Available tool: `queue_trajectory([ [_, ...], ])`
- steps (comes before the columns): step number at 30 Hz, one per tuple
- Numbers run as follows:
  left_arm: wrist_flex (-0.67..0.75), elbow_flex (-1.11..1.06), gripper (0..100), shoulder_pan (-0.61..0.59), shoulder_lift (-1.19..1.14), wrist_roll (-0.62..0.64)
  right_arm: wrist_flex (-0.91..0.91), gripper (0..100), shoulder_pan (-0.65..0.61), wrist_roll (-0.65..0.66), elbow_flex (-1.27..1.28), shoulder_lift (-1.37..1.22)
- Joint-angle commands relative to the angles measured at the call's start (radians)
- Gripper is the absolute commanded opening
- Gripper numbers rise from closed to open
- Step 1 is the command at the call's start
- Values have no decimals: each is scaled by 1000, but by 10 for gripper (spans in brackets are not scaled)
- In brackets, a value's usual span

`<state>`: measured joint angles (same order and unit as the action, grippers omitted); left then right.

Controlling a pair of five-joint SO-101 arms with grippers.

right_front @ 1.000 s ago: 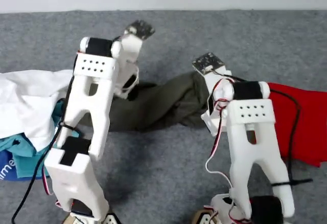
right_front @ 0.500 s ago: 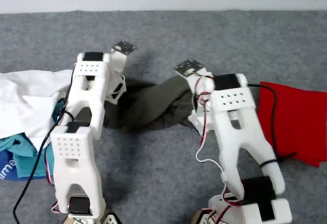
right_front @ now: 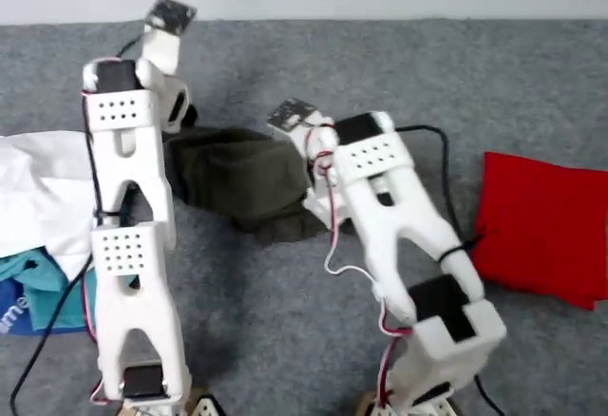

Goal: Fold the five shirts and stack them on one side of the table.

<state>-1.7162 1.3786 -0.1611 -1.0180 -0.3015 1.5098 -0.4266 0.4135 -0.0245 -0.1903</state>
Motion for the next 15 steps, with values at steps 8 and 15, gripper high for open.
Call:
queue_trajectory([
  [8,-38,174,204,-49,61,11,124,144,-179,-60,-287,-203],
  [15,-38,174,205,-80,60,60,142,143,-234,-95,-519,-412],
])
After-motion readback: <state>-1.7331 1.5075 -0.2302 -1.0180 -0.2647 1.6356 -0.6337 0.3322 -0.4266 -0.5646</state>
